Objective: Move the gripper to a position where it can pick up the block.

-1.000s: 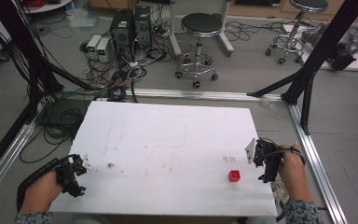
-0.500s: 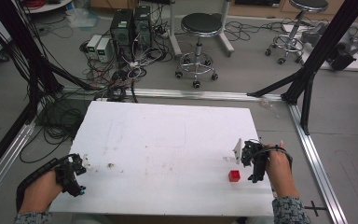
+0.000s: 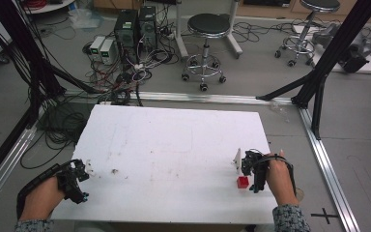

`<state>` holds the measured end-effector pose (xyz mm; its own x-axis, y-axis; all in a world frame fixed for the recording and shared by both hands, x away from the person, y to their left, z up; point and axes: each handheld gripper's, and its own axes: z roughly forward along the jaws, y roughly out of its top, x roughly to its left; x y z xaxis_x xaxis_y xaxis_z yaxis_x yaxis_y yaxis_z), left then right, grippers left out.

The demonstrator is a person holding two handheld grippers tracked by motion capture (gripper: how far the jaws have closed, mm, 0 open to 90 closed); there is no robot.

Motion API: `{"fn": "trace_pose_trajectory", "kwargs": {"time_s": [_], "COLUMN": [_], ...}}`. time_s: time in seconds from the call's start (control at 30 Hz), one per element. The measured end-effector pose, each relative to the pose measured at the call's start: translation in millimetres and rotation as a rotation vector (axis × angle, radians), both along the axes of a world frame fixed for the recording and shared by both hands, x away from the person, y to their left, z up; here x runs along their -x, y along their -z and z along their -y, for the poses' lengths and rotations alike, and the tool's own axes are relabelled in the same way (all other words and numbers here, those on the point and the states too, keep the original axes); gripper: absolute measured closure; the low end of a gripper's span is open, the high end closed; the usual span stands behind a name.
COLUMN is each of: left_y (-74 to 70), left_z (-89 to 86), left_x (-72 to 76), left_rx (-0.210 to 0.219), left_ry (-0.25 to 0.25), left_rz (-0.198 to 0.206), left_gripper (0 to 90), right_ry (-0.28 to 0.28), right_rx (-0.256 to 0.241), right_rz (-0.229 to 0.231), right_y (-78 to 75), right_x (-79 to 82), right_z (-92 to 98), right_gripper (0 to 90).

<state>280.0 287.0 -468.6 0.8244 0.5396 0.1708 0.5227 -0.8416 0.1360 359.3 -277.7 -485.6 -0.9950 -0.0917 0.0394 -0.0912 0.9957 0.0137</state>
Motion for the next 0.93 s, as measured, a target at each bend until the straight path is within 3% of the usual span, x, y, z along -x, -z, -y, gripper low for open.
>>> {"fn": "trace_pose_trajectory", "kwargs": {"time_s": [0.3,0.43,0.53,0.93], "left_y": [-0.2,0.4,0.8,1.3], "left_z": [0.8,1.1,1.4,0.7], "left_x": [-0.1,-0.6,-0.5,-0.5], "left_rx": [-0.001,-0.004,-0.003,0.001], "left_ry": [0.002,0.003,0.004,0.001], "left_rz": [-0.003,-0.005,-0.008,-0.008], "left_gripper": [21.0,21.0,20.9,21.0], "right_ry": [0.021,0.001,0.034,0.037], "right_rx": [0.002,-0.006,-0.004,-0.005], "right_rz": [-0.005,-0.012,-0.016,-0.022], "right_y": [18.0,26.1,28.9,31.3], "right_x": [2.6,1.6,2.7,3.7], "right_z": [-7.5,-8.6,-8.0,-9.1], "right_gripper": [7.5,7.5,7.5,7.5]}}
